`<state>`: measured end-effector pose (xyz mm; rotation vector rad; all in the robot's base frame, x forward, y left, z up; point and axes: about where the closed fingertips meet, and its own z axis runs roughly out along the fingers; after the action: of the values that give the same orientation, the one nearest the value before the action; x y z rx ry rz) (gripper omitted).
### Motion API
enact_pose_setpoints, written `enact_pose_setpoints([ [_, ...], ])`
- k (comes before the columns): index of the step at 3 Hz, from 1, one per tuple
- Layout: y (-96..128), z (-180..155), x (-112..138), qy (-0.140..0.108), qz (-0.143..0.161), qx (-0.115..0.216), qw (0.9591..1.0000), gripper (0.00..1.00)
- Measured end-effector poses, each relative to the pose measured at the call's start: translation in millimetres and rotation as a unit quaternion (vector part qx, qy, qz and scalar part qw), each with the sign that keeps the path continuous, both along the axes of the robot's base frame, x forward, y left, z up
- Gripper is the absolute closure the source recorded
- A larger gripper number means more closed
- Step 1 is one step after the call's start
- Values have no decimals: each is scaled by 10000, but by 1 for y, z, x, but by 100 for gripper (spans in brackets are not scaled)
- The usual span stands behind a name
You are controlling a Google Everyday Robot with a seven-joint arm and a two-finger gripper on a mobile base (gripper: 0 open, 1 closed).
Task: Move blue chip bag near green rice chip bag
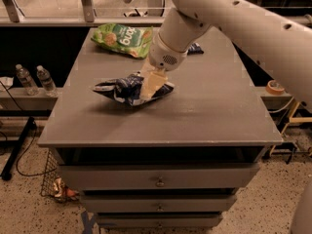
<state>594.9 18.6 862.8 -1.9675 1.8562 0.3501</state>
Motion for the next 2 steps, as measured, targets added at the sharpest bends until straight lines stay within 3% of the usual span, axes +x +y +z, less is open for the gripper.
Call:
enact_pose_setpoints([
  [1, -3, 20, 15, -270, -99, 131, 9995, 73],
  [2, -8, 53, 36, -697, -255, 337, 9967, 95],
])
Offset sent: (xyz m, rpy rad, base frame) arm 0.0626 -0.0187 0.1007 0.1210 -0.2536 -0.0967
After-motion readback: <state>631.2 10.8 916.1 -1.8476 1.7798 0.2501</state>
